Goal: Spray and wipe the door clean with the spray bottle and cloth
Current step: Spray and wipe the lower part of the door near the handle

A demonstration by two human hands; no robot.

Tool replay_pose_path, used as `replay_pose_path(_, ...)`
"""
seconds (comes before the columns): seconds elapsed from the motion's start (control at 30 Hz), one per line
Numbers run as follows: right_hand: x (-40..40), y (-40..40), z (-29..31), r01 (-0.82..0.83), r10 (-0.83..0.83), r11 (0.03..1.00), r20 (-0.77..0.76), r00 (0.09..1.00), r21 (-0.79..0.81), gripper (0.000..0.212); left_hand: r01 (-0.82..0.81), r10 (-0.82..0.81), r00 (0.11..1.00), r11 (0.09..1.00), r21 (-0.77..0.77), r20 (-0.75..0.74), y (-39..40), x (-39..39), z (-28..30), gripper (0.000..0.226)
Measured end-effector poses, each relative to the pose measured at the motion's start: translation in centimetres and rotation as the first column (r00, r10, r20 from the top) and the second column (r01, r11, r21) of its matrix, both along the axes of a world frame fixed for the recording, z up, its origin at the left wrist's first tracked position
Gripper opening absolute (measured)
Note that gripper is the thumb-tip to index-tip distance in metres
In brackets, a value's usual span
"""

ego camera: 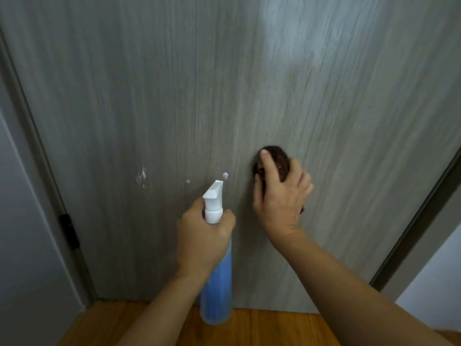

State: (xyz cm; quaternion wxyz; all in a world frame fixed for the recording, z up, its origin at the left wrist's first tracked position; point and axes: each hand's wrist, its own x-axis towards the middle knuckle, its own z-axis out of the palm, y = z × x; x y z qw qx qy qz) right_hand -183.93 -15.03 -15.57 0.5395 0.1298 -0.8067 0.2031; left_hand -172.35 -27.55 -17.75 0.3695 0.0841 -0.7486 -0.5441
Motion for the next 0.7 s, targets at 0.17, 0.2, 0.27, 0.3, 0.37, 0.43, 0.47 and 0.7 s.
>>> replay_pose_path(0.17, -0.4, 0.9, -0.1, -0.077, 0.079, 0.995, -0.028, 0.996, 0.056, 0.05, -0.008, 0.008, 1.0, 0.999, -0.043, -0.014, 0.2, 0.0, -0.1, 0.017)
replay_pose_path(0.2, -0.4, 1.0, -0.1, -0.087, 0.088, 0.995, -0.031, 0.996, 0.045, 0.05, -0.007, 0.005, 0.999, 0.998, -0.055, -0.033, 0.3, 0.1, -0.2, 0.017)
replay_pose_path(0.27, -0.4, 1.0, -0.1, -0.101, 0.101, 0.995, -0.032, 0.994, 0.014, 0.051, -0.001, -0.004, 0.997, 0.998, -0.064, -0.083, 0.2, 0.2, -0.4, 0.015)
replay_pose_path(0.3, -0.4, 0.9, -0.1, -0.103, 0.103, 0.995, -0.032, 0.994, -0.003, 0.052, -0.004, -0.002, 0.994, 0.998, -0.059, -0.105, 0.2, 0.2, -0.4, 0.015)
replay_pose_path(0.37, -0.5, 1.0, 0.0, -0.101, 0.1, 0.994, -0.037, 0.994, -0.041, 0.052, -0.009, 0.006, 0.992, 1.0, -0.023, -0.124, 0.2, 0.1, -0.4, 0.014)
replay_pose_path(0.43, -0.8, 1.2, 0.2, -0.095, 0.09, 0.992, -0.058, 0.994, -0.078, 0.052, -0.006, 0.007, 0.993, 1.0, 0.01, -0.116, 0.1, 0.0, -0.5, 0.015)
replay_pose_path(0.47, -0.9, 1.2, 0.3, -0.089, 0.082, 0.992, -0.073, 0.994, -0.094, 0.052, -0.006, 0.009, 0.994, 1.0, 0.02, -0.107, -0.1, 0.0, -0.5, 0.016)
replay_pose_path(0.7, -0.9, -3.3, 2.1, 0.018, -0.03, 0.993, -0.1, 0.995, -0.118, 0.051, -0.041, 0.035, 0.995, 0.997, -0.063, -0.098, -5.9, -0.2, 4.6, 0.015)
